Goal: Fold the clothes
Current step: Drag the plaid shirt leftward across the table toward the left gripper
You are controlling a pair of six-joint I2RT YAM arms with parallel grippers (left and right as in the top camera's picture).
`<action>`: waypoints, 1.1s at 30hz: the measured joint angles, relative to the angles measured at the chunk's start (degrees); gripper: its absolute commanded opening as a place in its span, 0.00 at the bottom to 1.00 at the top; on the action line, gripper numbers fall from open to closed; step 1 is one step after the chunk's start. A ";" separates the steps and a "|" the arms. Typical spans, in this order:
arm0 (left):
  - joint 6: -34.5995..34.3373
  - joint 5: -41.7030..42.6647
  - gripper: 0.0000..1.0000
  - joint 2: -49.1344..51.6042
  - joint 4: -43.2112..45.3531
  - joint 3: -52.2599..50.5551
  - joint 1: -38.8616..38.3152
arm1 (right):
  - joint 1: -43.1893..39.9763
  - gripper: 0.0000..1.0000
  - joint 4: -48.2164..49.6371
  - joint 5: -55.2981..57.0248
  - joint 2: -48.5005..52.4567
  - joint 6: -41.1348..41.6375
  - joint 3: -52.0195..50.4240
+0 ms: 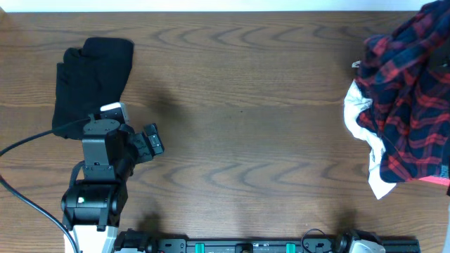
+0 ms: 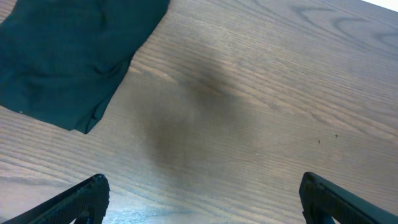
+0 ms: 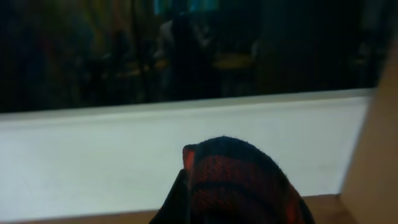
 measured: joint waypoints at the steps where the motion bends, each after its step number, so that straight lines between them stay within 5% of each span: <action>1: 0.02 0.00 0.98 0.00 0.00 0.00 0.00 | -0.15 0.01 0.52 0.70 0.13 0.22 0.24; 11: 0.00 0.02 0.98 0.02 -0.04 0.00 0.00 | 0.39 0.01 7.65 -8.17 11.87 0.37 1.11; 20: -0.33 0.00 0.98 0.00 -0.13 0.04 0.00 | 14.99 0.01 24.37 -19.10 37.62 0.37 1.11; 28: -0.63 0.00 0.98 0.00 -0.76 0.11 0.00 | 31.82 0.01 18.05 -25.18 54.05 -4.66 1.07; 33: -0.63 0.00 0.98 0.00 -0.76 0.11 0.00 | 38.66 0.01 13.84 -24.04 55.63 -9.62 0.98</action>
